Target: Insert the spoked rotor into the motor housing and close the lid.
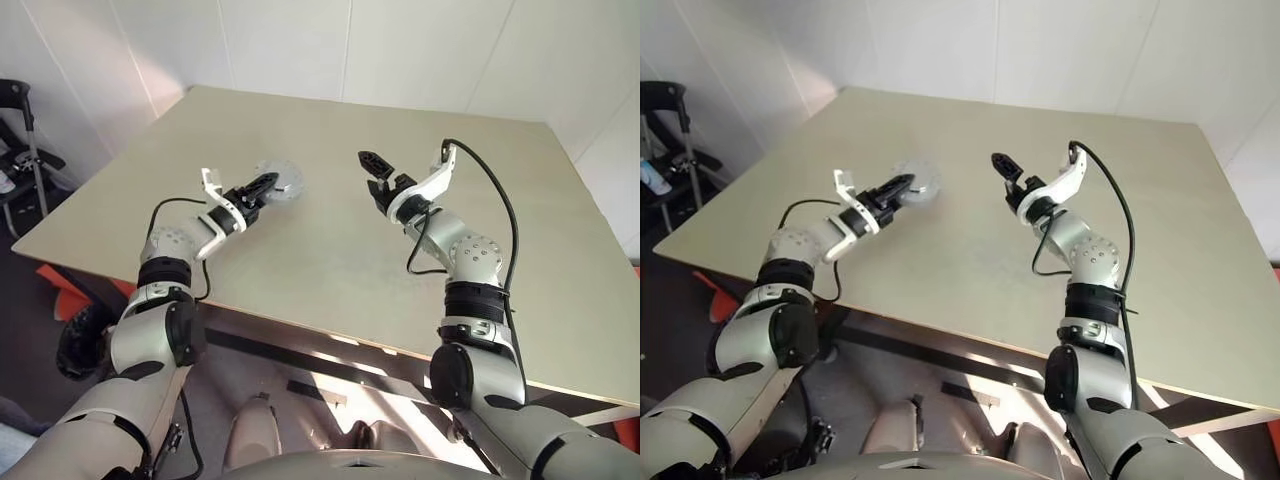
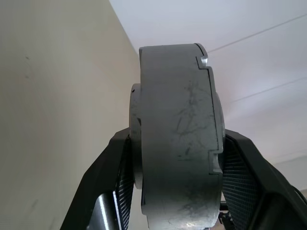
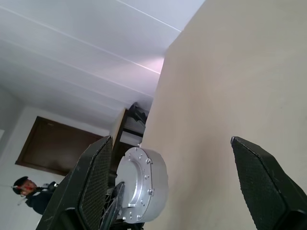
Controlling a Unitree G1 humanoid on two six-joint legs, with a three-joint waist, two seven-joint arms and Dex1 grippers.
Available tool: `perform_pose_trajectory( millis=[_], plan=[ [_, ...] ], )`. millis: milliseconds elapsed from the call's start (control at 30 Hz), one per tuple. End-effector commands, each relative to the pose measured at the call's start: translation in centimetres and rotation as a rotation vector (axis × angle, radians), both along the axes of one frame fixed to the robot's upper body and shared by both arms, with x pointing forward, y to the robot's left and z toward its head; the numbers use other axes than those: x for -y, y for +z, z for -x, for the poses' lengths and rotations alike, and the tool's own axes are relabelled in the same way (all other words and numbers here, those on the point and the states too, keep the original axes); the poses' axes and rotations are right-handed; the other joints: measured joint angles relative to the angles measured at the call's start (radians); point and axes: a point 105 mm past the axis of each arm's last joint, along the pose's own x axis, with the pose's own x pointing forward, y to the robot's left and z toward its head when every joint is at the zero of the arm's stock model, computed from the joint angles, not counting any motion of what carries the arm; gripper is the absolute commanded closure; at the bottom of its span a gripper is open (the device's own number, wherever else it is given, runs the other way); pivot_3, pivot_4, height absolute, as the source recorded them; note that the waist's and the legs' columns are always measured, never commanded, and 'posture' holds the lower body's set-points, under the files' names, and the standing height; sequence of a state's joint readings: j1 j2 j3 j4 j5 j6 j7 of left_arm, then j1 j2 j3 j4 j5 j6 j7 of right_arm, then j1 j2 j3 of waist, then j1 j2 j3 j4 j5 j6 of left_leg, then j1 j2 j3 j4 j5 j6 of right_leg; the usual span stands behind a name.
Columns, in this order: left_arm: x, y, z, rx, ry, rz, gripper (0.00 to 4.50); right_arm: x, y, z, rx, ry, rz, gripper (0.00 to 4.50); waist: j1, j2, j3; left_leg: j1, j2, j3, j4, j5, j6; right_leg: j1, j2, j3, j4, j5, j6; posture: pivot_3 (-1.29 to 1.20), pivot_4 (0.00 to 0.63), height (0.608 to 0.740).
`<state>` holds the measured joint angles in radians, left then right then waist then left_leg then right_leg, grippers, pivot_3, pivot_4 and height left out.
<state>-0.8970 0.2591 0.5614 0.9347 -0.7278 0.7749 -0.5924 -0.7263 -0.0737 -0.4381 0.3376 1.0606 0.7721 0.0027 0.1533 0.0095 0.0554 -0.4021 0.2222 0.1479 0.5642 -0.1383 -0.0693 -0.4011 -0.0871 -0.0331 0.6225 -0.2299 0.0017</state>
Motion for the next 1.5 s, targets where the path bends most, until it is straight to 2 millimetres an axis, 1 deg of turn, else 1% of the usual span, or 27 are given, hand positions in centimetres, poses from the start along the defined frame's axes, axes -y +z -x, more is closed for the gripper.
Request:
perform_pose_trajectory(
  millis=[33, 133, 200, 400, 533, 700, 967, 1033, 1067, 1167, 1233, 1300, 1333, 1433, 1500],
  plan=[
    [-3.6, 1.9, -0.4, 0.077, 0.131, -0.022, 2.27, 0.5, 1.2, -0.1, 0.045, -0.008, -0.004, 0.03, -0.002, 0.000, 0.000, 0.000, 0.000, 0.000, 0.000, 0.000, 0.000, 0.000, 0.000, 0.000, 0.000, 0.000, 0.000, 0.00, 0.000, 0.740],
    [-4.4, 1.3, -0.1, 0.057, 0.161, -0.035, 2.27, 0.4, 1.0, -0.1, 0.040, -0.004, -0.003, 0.03, -0.001, 0.000, 0.000, 0.000, 0.000, 0.000, 0.000, 0.000, 0.000, 0.000, 0.000, 0.000, 0.000, 0.000, 0.000, 0.00, 0.000, 0.740],
    [-4.7, 0.5, -0.1, 0.024, 0.183, -0.039, 2.27, 0.2, 1.0, -0.1, 0.039, 0.001, -0.002, 0.03, 0.003, 0.000, 0.000, 0.000, 0.000, 0.000, 0.000, 0.000, 0.000, 0.000, 0.000, 0.000, 0.000, 0.000, 0.000, 0.00, 0.000, 0.740],
    [-5.1, -0.9, -0.2, -0.040, 0.230, -0.050, 2.27, 0.1, 1.0, -0.2, 0.037, 0.007, 0.002, 0.03, 0.003, 0.000, 0.000, -0.002, 0.000, 0.000, 0.003, 0.000, 0.000, 0.000, -0.001, 0.000, 0.000, 0.000, 0.000, 0.00, 0.000, 0.740],
    [-5.9, -2.0, -0.4, -0.106, 0.289, -0.057, 2.27, 0.2, 0.9, -0.3, 0.033, 0.004, 0.004, 0.03, -0.001, 0.000, 0.000, -0.001, 0.000, 0.000, 0.003, 0.000, 0.000, 0.000, 0.000, 0.000, 0.001, 0.000, 0.000, 0.00, 0.000, 0.740],
    [-6.5, -3.6, -0.6, -0.195, 0.342, -0.094, 2.27, 0.3, 0.9, -0.3, 0.032, -0.002, 0.003, 0.03, -0.001, 0.000, 0.000, -0.001, 0.000, 0.000, 0.003, 0.000, 0.000, 0.000, 0.000, 0.000, 0.001, 0.000, 0.000, 0.00, 0.000, 0.740],
    [-6.7, -3.9, -0.6, -0.214, 0.346, -0.092, 2.27, 0.3, 0.6, -0.4, 0.024, -0.006, 0.002, 0.03, -0.003, 0.000, 0.000, 0.004, 0.000, 0.001, 0.003, 0.000, 0.000, 0.003, 0.000, 0.002, 0.001, 0.003, -0.001, 0.00, 0.000, 0.740],
    [-6.5, -3.9, -0.4, -0.212, 0.327, -0.101, 1.64, 0.3, 0.6, -0.4, 0.022, -0.006, 0.002, 0.00, -0.004, 0.000, 0.000, 0.005, 0.000, 0.001, 0.003, 0.000, -0.001, 0.003, 0.000, 0.002, 0.001, 0.003, -0.002, 0.00, 0.000, 0.740],
    [-6.4, -4.0, -0.4, -0.217, 0.313, -0.107, 1.44, 0.2, 0.5, -0.4, 0.021, -0.006, 0.003, 0.00, -0.003, 0.000, 0.000, 0.005, 0.001, 0.001, 0.003, 0.000, -0.001, 0.003, 0.000, 0.002, 0.001, 0.003, -0.001, 0.00, 0.000, 0.740],
    [-6.1, -4.3, -0.2, -0.239, 0.283, -0.130, 0.53, 0.2, 0.4, -0.5, 0.017, -0.007, 0.005, 0.00, -0.002, 0.000, 0.000, 0.004, 0.000, 0.001, 0.003, 0.000, -0.001, 0.003, 0.000, 0.002, 0.001, 0.003, -0.001, 0.00, 0.000, 0.740],
    [-5.7, -4.6, 0.1, -0.251, 0.253, -0.139, 0.03, 0.2, 0.3, -0.5, 0.014, -0.007, 0.006, 0.00, -0.002, 0.000, 0.000, 0.005, 0.000, 0.001, 0.003, 0.000, 0.000, 0.003, -0.001, 0.002, 0.001, 0.003, -0.001, 0.00, 0.000, 0.740],
    [-4.9, -4.9, 0.5, -0.279, 0.193, -0.129, 0.03, 0.1, 0.1, -0.5, 0.009, -0.006, 0.008, 0.00, -0.002, 0.000, 0.000, 0.005, 0.000, 0.001, 0.003, 0.000, 0.000, 0.003, -0.001, 0.002, 0.001, 0.003, -0.001, 0.00, 0.000, 0.740],
    [-4.2, -4.9, 0.9, -0.293, 0.138, -0.101, 0.03, 0.1, 0.1, -0.6, 0.006, -0.006, 0.008, 0.00, -0.002, 0.000, 0.000, 0.005, 0.000, 0.001, 0.003, 0.000, 0.000, 0.003, -0.001, 0.002, 0.001, 0.003, -0.001, 0.00, 0.000, 0.740],
    [-1.8, -4.0, 2.4, -0.303, -0.054, -0.008, 0.03, 0.0, -0.1, -0.6, 0.001, -0.005, 0.009, 0.00, 0.000, 0.000, 0.000, 0.005, 0.000, 0.001, 0.003, 0.000, 0.000, 0.003, -0.001, 0.002, 0.001, 0.003, -0.002, 0.00, 0.000, 0.740],
    [-1.3, -3.8, 3.1, -0.306, -0.115, 0.002, 0.03, -0.1, -0.2, -0.6, -0.001, -0.004, 0.009, 0.00, 0.002, 0.000, 0.000, 0.004, -0.001, 0.001, 0.003, 0.000, 0.000, 0.003, -0.002, 0.002, 0.001, 0.003, -0.002, 0.00, 0.000, 0.740]
  ],
)
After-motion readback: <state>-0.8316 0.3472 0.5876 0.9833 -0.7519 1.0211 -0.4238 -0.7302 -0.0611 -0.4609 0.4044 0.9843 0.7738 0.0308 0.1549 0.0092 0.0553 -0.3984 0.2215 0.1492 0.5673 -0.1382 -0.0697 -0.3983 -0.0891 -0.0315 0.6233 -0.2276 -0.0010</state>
